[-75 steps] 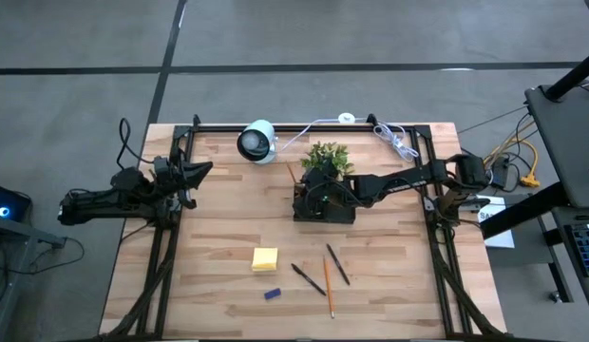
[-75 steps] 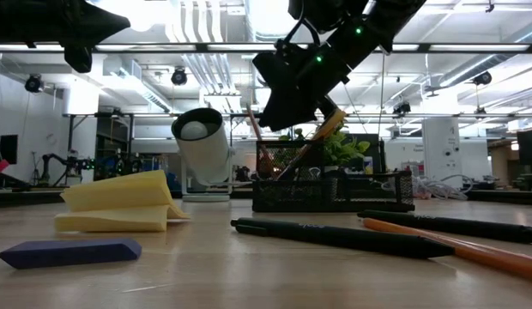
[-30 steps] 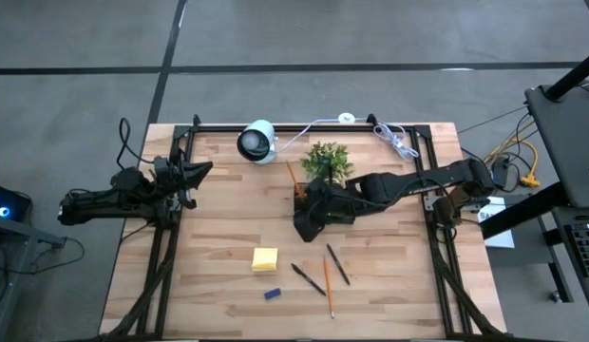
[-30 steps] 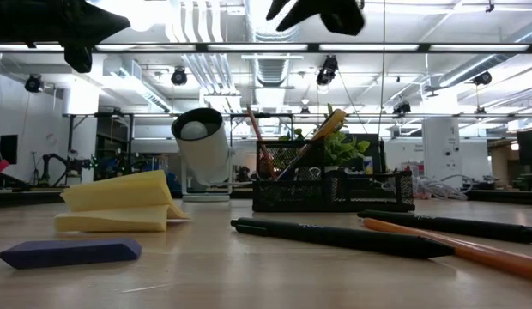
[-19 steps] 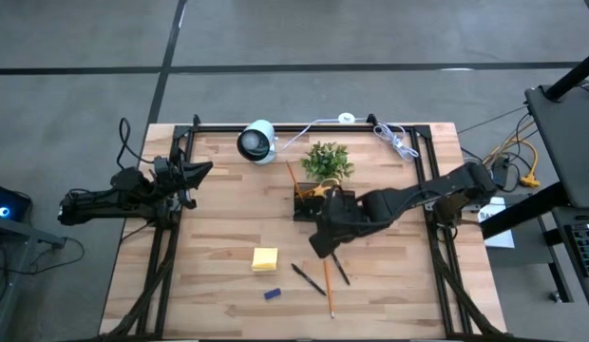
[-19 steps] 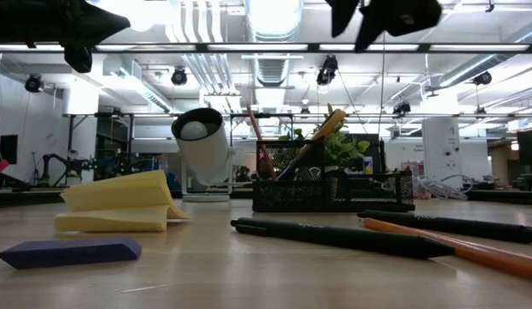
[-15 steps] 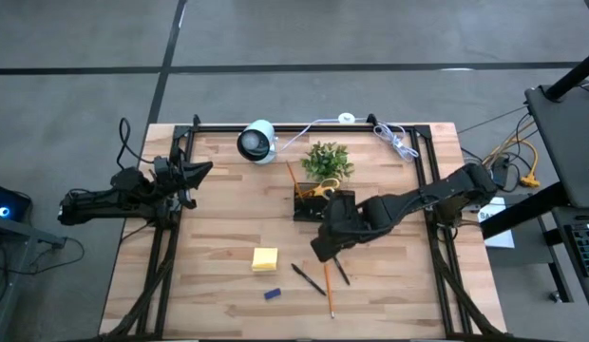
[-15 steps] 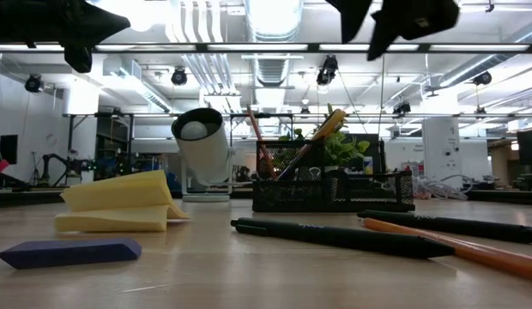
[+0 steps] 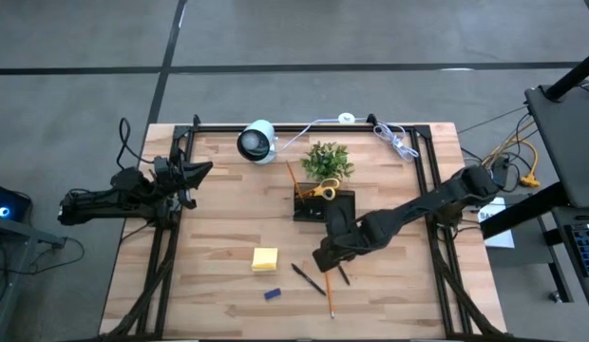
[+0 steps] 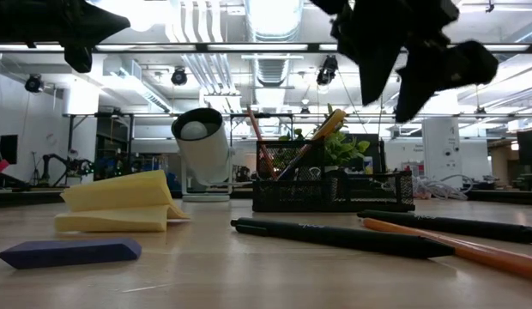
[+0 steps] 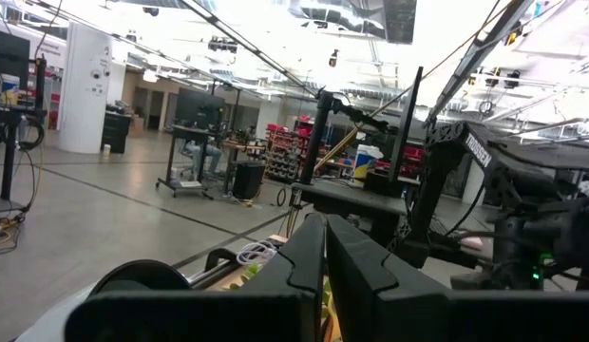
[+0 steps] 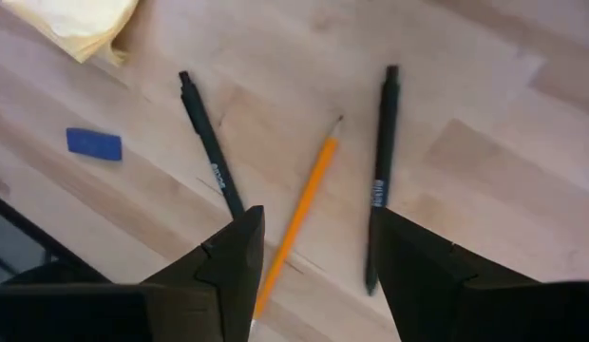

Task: Pick and place office supplies into organizer
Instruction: Put the right black pen into the black desk organizer

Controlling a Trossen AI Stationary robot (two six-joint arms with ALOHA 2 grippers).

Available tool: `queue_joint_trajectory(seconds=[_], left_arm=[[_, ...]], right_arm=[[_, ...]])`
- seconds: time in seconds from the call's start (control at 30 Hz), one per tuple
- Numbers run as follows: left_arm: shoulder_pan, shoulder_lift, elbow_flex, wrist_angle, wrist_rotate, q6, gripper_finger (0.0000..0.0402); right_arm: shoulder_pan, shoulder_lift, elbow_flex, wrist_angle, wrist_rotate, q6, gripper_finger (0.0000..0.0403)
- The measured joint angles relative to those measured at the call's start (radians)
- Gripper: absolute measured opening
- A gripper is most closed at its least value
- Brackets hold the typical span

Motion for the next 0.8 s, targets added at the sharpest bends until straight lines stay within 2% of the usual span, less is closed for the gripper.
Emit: queue_joint_trajectory(seconds=[0.17,0.37,0.5,0.7,0.8], left_arm=[[0.0,0.0,0.0,0.0,0.0,0.0,0.0],[0.0,0.0,0.0,0.0,0.0,0.0,0.0],[0.0,0.0,0.0,0.0,0.0,0.0,0.0],[0.0,0.0,0.0,-0.001,0.0,0.001,0.0],[0.0,0.001,0.0,-0.001,0.0,0.001,0.0]], right_arm=[[0.008,0.0,-0.072,0.052,-0.016,0.04,0.0178],[0.017,0.02,-0.089,0.059,-0.017,0.049,0.0178],[0.016,0.083,-0.023,0.049,-0.02,0.013,0.0178],[0.017,0.19,0.128,-0.162,-0.02,-0.044,0.0177],[0.016,0.235,0.167,-0.186,-0.014,-0.093,0.0178]])
